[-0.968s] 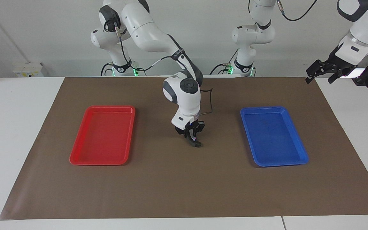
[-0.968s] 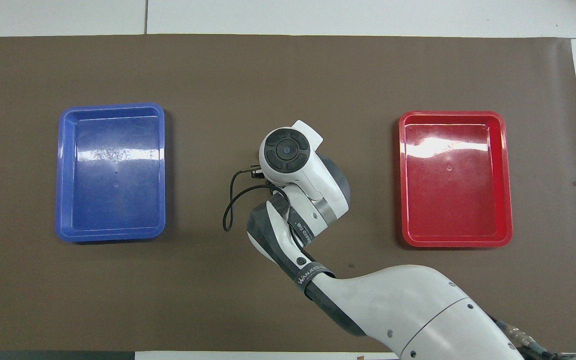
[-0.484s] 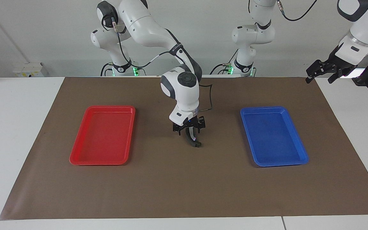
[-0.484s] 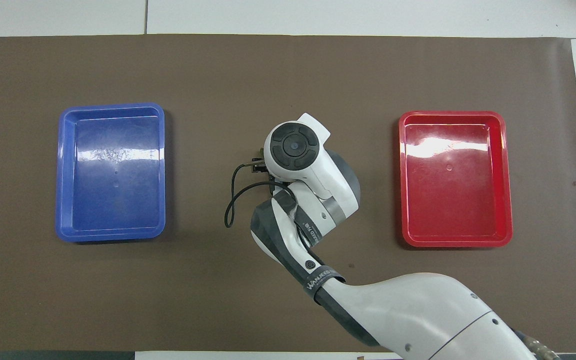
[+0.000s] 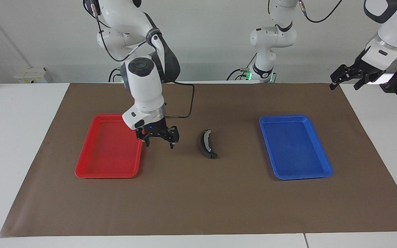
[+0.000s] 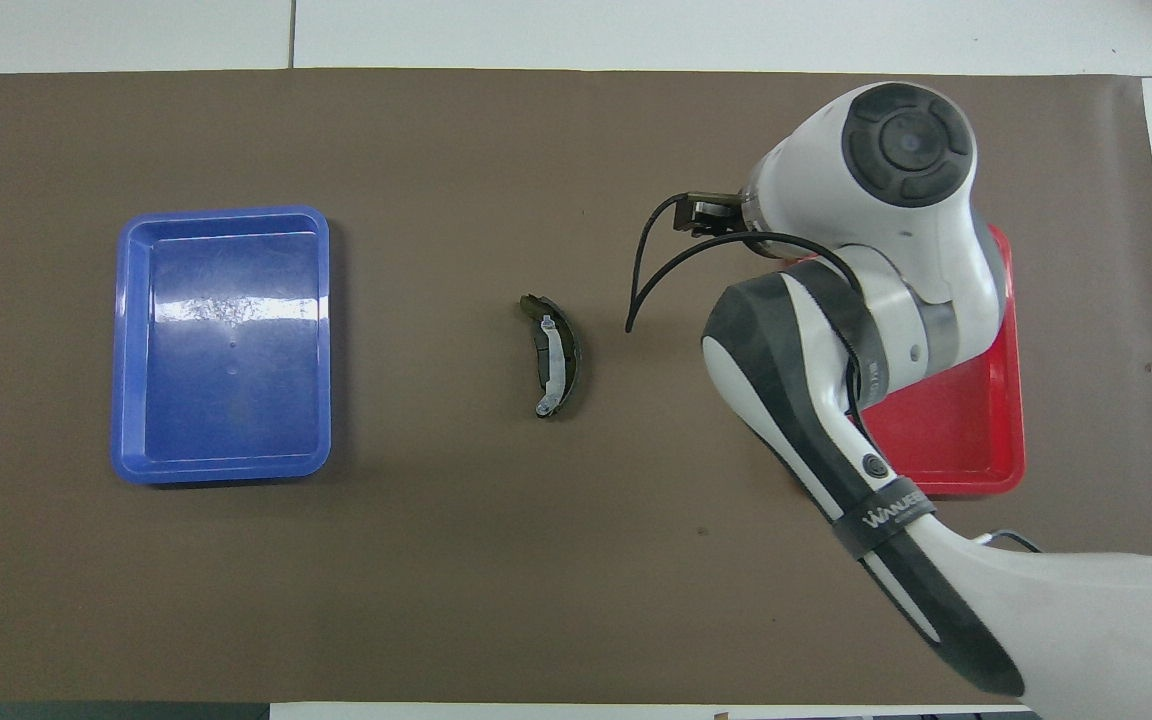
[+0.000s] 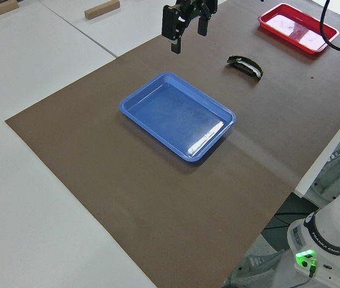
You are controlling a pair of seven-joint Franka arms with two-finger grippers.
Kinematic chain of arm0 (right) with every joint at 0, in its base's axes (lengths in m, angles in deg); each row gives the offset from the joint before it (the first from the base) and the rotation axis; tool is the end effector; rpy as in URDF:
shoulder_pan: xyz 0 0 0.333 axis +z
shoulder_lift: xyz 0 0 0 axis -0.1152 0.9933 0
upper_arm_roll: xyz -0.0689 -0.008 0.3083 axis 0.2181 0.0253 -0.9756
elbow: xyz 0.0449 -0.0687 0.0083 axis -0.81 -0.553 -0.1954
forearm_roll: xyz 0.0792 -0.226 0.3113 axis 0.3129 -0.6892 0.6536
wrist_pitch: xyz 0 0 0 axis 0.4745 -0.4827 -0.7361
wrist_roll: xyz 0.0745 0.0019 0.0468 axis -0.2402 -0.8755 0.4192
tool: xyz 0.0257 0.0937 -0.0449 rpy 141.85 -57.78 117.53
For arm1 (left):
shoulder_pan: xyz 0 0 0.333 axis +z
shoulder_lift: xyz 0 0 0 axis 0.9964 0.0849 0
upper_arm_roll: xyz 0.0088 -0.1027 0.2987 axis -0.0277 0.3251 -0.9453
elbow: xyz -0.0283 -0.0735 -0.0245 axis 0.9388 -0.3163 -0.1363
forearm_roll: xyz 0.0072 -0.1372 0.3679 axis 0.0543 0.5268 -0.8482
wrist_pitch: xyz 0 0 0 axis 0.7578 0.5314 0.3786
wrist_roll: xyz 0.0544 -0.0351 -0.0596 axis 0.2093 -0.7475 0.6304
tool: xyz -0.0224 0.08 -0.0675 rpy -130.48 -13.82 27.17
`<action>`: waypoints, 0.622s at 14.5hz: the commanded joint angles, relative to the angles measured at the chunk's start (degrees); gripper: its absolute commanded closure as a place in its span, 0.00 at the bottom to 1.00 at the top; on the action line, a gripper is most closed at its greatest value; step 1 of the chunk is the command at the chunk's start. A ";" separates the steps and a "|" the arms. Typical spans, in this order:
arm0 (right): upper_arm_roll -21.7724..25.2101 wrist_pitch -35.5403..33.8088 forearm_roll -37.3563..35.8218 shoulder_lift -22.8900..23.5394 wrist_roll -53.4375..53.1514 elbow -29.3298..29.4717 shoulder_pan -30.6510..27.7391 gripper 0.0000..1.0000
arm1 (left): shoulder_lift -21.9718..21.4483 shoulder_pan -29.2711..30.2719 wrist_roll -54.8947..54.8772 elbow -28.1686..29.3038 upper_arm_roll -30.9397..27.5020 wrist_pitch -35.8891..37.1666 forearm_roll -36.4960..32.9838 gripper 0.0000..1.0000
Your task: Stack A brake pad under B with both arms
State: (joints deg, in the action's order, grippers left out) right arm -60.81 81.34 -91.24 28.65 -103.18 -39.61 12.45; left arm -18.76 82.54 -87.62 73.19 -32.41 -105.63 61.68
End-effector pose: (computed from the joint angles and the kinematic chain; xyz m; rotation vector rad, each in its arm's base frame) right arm 0.6295 0.1923 0.4699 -3.1156 0.2587 -0.2431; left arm 0.5398 0.0460 0.6357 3.1074 -0.1047 -0.1316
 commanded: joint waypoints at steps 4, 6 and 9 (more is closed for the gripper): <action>-1.09 -8.30 -1.90 -6.99 8.38 -2.30 -8.77 0.00 | -0.73 0.13 0.10 0.75 0.07 0.68 -1.05 0.01; -1.10 -12.86 -1.73 -9.36 11.90 -2.39 -11.50 0.00 | -0.73 0.13 0.10 0.75 0.07 0.68 -1.05 0.01; -1.10 -18.58 -0.85 -12.61 14.80 -3.09 -15.37 0.00 | -0.73 0.13 0.10 0.75 0.07 0.68 -1.05 0.01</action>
State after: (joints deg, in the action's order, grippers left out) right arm -60.91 64.71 -92.41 19.23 -90.53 -40.05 -0.60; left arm -18.76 82.54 -87.62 73.19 -32.41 -105.63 61.68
